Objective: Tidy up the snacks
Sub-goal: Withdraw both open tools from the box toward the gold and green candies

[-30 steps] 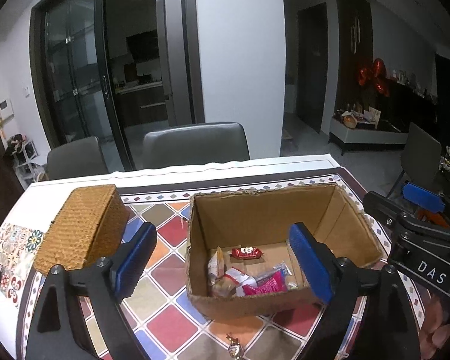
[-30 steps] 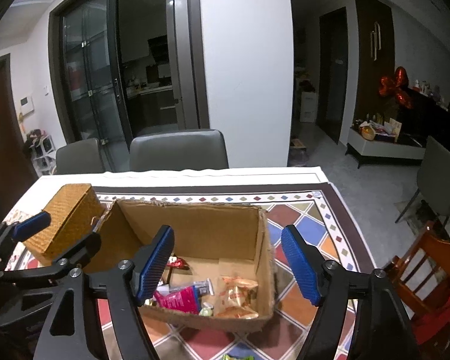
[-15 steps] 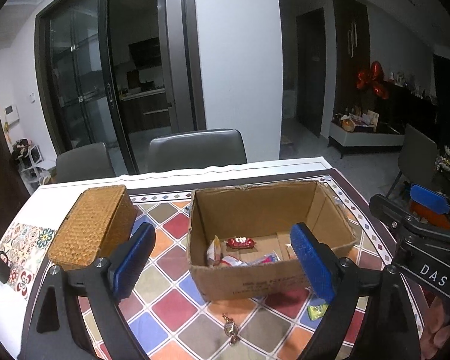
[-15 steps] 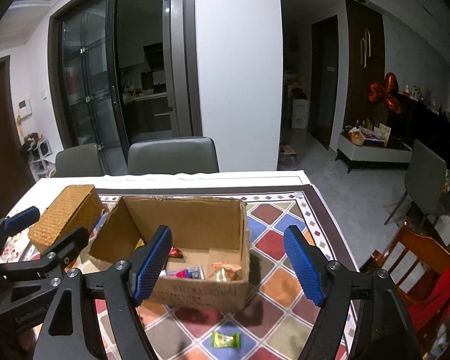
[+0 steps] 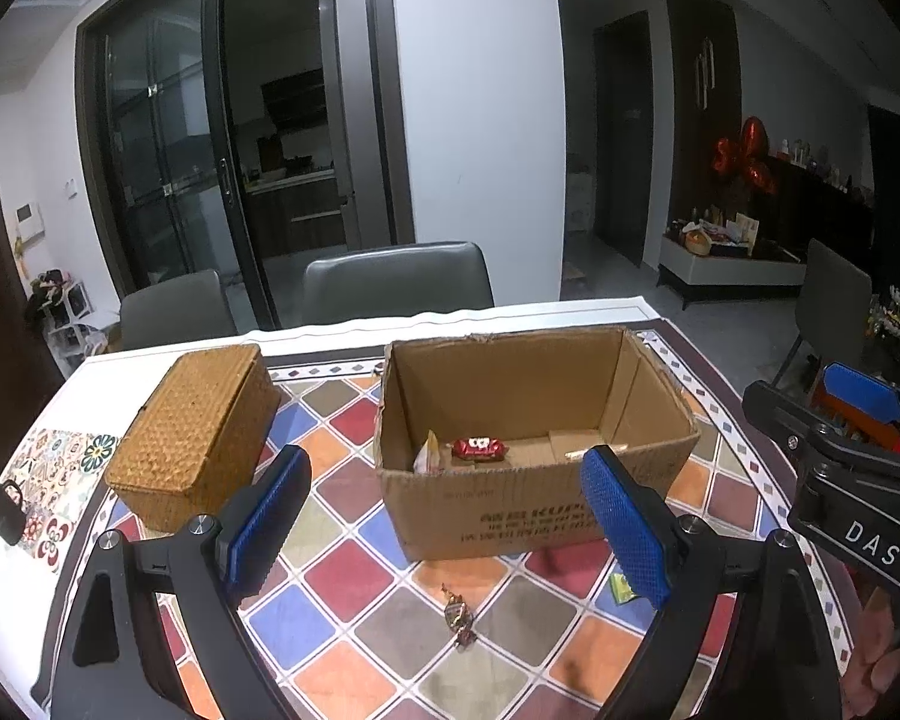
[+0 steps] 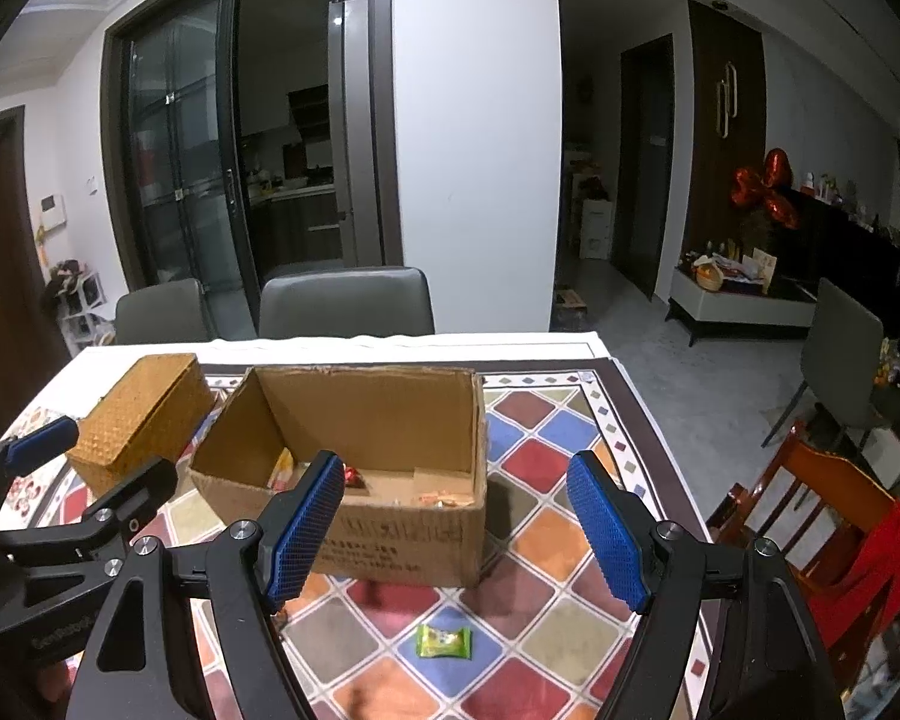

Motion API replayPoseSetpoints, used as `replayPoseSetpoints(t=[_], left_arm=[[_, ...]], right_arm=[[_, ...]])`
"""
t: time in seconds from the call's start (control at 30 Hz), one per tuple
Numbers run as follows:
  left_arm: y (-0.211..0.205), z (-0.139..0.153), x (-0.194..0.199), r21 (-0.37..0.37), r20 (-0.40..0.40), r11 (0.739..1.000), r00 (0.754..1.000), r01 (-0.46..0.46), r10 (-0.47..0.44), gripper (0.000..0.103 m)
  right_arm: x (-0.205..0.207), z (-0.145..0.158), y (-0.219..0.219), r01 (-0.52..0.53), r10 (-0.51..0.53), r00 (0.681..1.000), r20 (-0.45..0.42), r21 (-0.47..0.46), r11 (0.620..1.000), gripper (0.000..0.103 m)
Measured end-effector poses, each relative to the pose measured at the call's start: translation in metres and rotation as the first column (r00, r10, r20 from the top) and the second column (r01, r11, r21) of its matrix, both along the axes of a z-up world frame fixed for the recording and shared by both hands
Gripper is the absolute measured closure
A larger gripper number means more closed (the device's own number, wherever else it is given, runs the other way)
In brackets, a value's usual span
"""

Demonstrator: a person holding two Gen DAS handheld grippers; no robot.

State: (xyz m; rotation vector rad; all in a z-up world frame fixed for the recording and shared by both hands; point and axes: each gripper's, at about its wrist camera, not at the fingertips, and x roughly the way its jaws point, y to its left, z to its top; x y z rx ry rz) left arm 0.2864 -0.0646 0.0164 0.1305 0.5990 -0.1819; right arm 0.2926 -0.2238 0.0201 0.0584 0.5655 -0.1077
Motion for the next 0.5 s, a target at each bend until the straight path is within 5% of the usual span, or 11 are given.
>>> replayPoseSetpoints(t=[0.5], left_arm=[[0.005, -0.033, -0.010, -0.001, -0.046, 1.000, 0.999, -0.001, 0.001, 0.011]], right_arm=[[-0.012, -0.029, 0.008, -0.012, 0.012, 0.999, -0.043, -0.004, 1.000, 0.025]])
